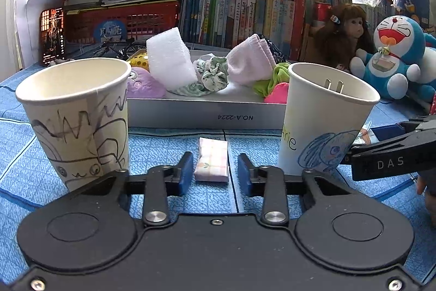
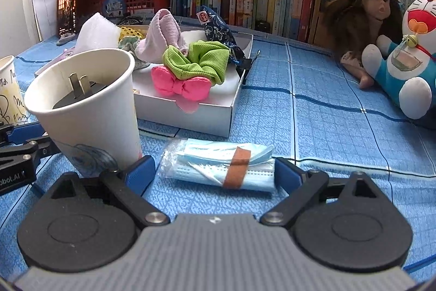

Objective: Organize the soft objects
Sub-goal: 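Grasp the pink tissue packet with the left gripper while the right grasps the blue mask packet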

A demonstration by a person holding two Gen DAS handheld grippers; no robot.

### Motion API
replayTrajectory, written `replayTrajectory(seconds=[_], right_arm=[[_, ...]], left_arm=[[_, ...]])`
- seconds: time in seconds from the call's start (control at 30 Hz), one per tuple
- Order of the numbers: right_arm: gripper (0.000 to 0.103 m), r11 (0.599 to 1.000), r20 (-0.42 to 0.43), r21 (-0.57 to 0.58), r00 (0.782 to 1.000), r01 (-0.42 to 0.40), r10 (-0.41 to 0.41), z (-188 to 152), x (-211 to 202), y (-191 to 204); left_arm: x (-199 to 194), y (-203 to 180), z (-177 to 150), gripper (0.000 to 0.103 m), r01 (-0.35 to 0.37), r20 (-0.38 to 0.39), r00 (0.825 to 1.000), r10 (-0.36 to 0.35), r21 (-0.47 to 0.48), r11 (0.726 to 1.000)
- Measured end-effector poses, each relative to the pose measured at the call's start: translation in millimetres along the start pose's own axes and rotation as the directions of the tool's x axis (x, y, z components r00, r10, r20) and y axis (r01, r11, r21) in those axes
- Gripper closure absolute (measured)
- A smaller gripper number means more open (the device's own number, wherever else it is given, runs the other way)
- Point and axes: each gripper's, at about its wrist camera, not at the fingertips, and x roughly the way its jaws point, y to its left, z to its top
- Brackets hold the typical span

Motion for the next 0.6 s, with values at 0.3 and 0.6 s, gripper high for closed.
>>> replayTrajectory(seconds=[0.3, 0.6], right_arm=[[0.008, 1.000, 0.030, 0.011, 1.000, -0.004, 0.004, -4.5, -2.6, -0.4], [0.008, 1.000, 0.036, 0.012, 0.999, 0.001, -0.001, -5.3, -2.4, 0.0]], left_arm=[[-0.3, 1.6, 0.0, 0.078, -0.004, -0.001, 1.000, 0.004, -0.009, 1.000], [0.1, 0.5, -0.6, 0.078, -0.006, -0.001, 1.000, 0.006, 0.001, 1.000]])
